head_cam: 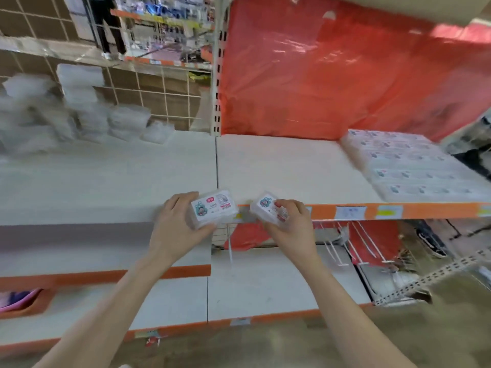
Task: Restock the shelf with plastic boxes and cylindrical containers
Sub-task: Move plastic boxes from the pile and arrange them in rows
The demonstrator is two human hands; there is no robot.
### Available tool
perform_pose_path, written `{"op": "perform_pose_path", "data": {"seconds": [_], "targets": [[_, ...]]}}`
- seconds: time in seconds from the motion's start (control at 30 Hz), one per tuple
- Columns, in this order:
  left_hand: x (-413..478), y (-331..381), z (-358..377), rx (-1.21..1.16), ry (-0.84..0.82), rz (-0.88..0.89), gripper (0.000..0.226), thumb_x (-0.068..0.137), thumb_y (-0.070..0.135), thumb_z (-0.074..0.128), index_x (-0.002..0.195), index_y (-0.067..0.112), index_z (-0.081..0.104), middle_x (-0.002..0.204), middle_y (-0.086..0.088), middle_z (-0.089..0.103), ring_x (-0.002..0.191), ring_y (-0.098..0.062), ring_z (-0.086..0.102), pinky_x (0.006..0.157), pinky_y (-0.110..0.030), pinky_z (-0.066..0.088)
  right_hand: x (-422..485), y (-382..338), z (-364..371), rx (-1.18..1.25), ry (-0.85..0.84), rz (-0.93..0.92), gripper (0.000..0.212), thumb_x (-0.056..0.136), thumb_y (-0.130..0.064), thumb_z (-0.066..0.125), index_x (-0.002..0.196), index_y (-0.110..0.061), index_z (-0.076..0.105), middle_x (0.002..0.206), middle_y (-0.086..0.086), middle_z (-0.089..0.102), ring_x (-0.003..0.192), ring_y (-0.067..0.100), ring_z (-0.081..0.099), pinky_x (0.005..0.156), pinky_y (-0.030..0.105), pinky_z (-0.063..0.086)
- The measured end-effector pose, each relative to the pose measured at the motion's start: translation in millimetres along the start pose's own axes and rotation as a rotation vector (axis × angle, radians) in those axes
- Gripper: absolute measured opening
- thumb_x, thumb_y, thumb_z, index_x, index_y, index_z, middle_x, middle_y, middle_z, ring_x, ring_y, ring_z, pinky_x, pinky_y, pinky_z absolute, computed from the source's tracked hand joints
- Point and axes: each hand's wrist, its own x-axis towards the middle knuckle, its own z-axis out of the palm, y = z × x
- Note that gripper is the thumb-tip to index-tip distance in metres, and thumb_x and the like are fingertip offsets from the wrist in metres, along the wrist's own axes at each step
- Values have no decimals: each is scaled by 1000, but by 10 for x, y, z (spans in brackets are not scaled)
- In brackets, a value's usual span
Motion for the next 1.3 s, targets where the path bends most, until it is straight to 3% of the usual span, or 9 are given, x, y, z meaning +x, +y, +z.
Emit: {"op": "perform_pose_path", "data": {"seconds": [0.2,0.47,0.77,1.03,1.3], "targets": [[-41,621,527,-45,-92,53,67,65,25,82,123,9,53,123,-3,54,115,-19,46,86,-12,24,-182,551,-524,-69,54,81,48,67,-10,78,111,-2,61,109,15,58,104,32,50,77,22,29],[73,1042,912,-39,-201,97,70,66,27,81,128,12,51,127,-5,53,118,-21,47,95,-25,32,-276,919,-895,-47,92,160,49,68,-8,75,114,-2,60,115,14,56,107,27,48,80,15,28],[470,1403,1396,-103,-296,179,70,65,25,82,127,10,53,126,-5,54,116,-22,51,99,-30,38,6,1215,-1139,-30,172,245,49,69,-10,75,115,-8,60,115,10,55,109,23,46,80,14,27],[1134,1679,1772,-128,-318,247,71,66,29,81,128,11,52,129,-3,53,118,-19,47,91,-13,26,581,1454,-1348,-69,261,250,48,68,-9,74,114,-10,60,115,6,55,109,22,47,80,11,25],[1695,1868,2083,-153,-376,329,74,65,26,82,129,8,50,130,-6,52,120,-22,46,97,-22,29,1089,1719,-1485,-62,336,283,47,69,-9,74,114,-12,60,116,5,53,112,21,45,87,16,28]]}}
